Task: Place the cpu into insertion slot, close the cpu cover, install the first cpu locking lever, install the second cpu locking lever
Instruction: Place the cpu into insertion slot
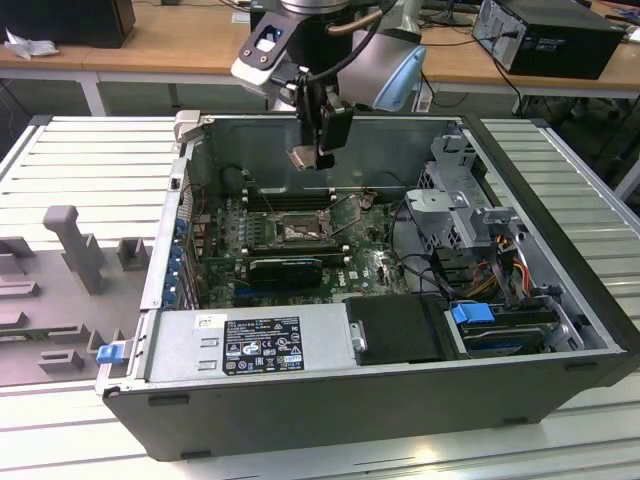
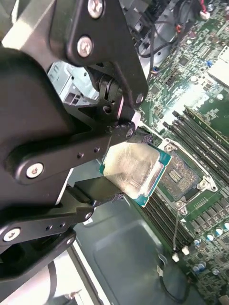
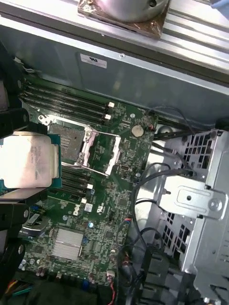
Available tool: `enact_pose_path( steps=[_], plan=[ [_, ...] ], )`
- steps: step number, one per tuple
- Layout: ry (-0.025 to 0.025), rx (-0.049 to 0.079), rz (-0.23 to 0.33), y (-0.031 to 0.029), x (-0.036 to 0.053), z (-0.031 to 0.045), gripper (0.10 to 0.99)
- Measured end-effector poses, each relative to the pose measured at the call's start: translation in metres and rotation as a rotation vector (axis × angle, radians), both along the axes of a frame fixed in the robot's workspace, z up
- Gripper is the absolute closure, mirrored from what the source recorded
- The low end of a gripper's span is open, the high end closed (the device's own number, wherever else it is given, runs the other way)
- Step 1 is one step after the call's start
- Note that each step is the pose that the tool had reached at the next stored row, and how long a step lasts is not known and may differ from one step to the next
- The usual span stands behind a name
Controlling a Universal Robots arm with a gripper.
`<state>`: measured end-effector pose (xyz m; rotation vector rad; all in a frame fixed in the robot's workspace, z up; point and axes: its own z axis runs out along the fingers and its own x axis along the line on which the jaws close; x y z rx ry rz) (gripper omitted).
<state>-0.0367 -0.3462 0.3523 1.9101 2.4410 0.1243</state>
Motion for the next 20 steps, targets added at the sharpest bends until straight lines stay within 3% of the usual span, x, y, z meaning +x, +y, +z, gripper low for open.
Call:
enact_pose_path(
  steps=[12, 14, 20],
  plan=[
    [0.0000, -0.001, -0.163, 0.0000, 0.0000, -0.0006, 0.557],
    [0.0001, -0.001, -0.210, 0.0000, 0.0000, -0.0008, 0.557],
    [0.0004, -0.001, -0.222, 0.0000, 0.0000, -0.0076, 0.557]
  ],
)
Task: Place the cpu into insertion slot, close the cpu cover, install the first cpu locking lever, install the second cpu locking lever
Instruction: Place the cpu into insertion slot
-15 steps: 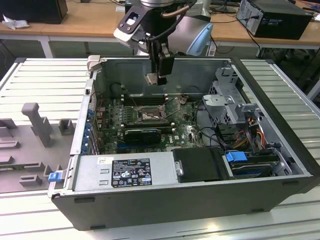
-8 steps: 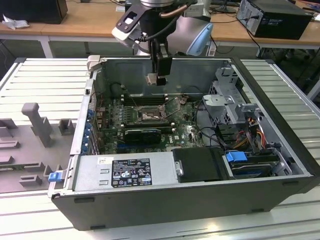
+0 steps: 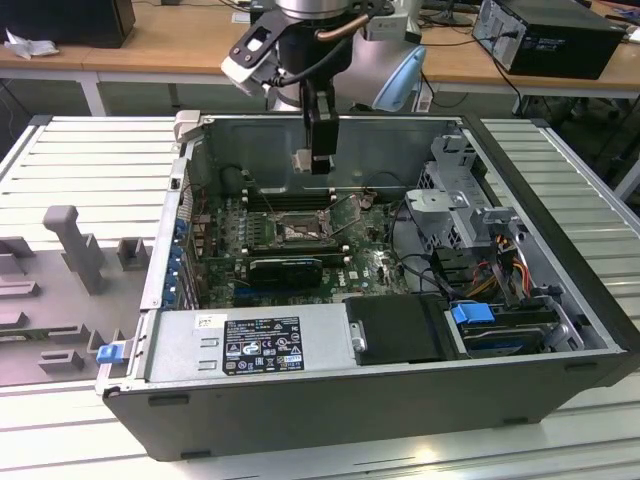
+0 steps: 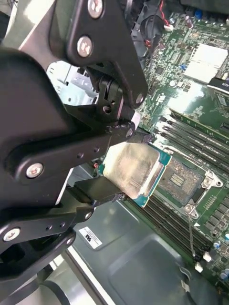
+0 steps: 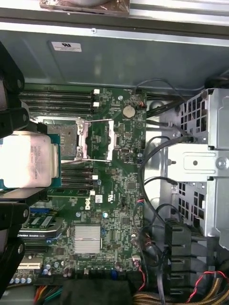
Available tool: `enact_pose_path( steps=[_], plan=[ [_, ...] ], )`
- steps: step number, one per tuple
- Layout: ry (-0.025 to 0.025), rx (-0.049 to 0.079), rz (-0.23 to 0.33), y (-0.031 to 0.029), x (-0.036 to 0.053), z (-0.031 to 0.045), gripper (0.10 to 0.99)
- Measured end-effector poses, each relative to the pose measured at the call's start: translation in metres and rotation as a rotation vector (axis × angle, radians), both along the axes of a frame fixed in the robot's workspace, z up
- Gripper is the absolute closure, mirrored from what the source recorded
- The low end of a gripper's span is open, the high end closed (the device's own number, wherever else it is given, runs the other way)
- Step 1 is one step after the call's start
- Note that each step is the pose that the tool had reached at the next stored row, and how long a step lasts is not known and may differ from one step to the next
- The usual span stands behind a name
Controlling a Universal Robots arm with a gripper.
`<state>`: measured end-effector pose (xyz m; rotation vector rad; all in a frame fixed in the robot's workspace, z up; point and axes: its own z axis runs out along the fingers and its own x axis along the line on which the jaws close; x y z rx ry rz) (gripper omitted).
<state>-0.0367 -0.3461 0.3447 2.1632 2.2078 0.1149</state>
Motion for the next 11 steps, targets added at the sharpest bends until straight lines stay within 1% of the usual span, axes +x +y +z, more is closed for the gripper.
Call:
enact_pose_path(
  steps=[3, 6, 10, 11],
  plan=[
    [-0.0001, 0.000, 0.000, 0.0000, 0.0000, -0.0051, 0.557],
    [0.0000, 0.000, 0.000, 0.0000, 0.0000, -0.0131, 0.557],
    [-0.0001, 0.000, 0.000, 0.0000, 0.0000, -0.0191, 0.557],
    [0.0000, 0.000, 0.000, 0.0000, 0.0000, -0.0219, 0.557]
  ],
)
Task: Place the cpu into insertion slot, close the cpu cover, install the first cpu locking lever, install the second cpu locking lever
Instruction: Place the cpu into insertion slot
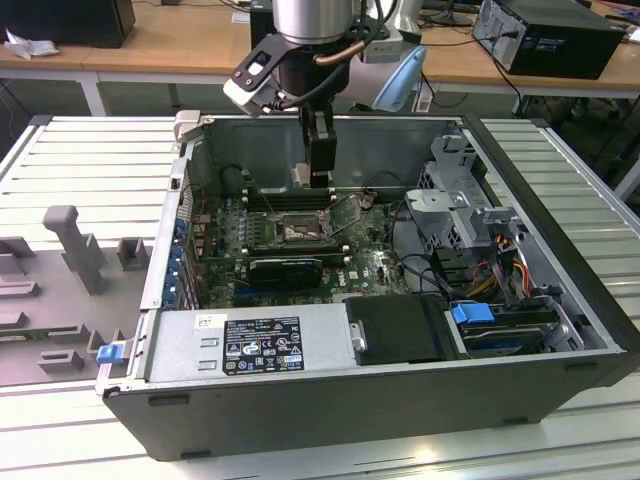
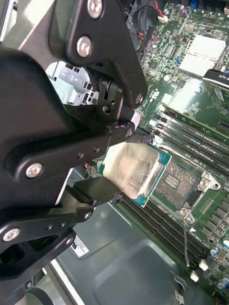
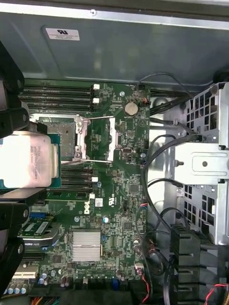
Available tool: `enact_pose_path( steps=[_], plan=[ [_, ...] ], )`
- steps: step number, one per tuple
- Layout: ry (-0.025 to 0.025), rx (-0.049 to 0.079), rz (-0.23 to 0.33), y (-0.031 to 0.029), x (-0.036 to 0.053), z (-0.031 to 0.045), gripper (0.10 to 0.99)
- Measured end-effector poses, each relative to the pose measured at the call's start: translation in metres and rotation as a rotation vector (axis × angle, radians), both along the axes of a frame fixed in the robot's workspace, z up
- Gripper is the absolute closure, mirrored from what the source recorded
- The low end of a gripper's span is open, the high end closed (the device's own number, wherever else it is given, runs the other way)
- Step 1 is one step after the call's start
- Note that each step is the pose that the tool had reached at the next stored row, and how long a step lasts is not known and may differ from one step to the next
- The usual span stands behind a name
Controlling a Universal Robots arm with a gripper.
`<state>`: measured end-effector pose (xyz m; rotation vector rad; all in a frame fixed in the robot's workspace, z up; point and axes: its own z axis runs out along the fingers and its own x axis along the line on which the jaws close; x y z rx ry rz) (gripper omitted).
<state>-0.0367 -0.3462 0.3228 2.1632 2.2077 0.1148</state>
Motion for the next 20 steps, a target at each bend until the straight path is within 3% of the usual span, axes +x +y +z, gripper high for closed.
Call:
enact_pose_path(
  steps=[6, 11, 15, 17, 20],
  plan=[
    [0.0000, 0.000, 0.000, 0.0000, 0.0000, -0.0140, 0.557],
    [0.0012, 0.000, 0.000, 0.0002, 0.0000, -0.0316, 0.557],
    [0.0019, -0.001, 0.000, 0.0002, -0.0001, -0.0382, 0.557],
    [0.0126, -0.004, 0.000, 0.0003, -0.0002, -0.0419, 0.557],
    [0.0127, -0.004, -0.001, 0.0003, -0.0006, -0.0469, 0.557]
  ],
)
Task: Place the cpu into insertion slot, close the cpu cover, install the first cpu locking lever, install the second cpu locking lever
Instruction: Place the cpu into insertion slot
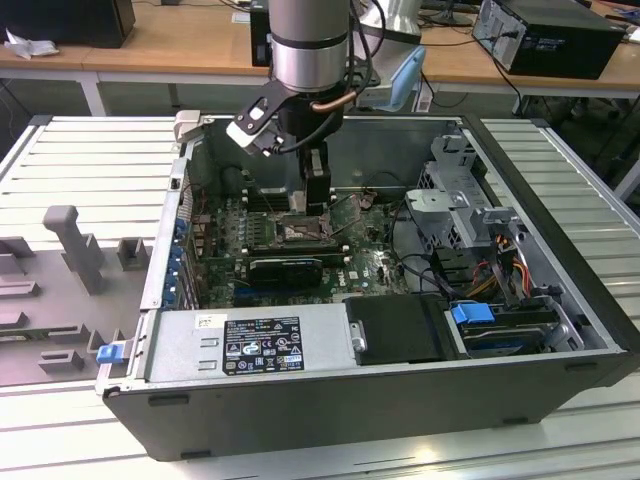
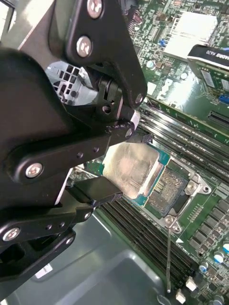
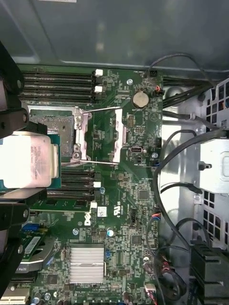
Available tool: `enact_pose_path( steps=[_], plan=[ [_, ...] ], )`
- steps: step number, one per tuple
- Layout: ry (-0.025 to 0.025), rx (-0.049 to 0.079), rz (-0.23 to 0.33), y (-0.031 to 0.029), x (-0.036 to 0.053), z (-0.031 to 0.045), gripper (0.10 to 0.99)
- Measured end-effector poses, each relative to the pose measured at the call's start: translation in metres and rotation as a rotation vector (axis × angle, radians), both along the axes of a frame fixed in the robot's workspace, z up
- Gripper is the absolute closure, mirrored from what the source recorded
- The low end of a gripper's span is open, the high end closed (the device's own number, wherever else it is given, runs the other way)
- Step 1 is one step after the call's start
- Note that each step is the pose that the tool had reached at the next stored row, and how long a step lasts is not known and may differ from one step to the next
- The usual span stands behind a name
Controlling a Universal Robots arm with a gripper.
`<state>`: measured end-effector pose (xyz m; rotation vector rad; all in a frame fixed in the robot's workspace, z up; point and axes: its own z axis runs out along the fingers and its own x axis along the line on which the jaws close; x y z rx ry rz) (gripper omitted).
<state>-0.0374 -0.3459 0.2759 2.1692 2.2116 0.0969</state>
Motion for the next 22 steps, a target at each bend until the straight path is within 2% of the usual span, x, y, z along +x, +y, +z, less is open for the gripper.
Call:
enact_pose_path(
  steps=[9, 22],
  plan=[
    [-0.0001, 0.000, -0.017, 0.0030, -0.0008, -0.0143, 0.557],
    [-0.0001, 0.000, -0.017, 0.0032, -0.0009, -0.0253, 0.557]
  ],
)
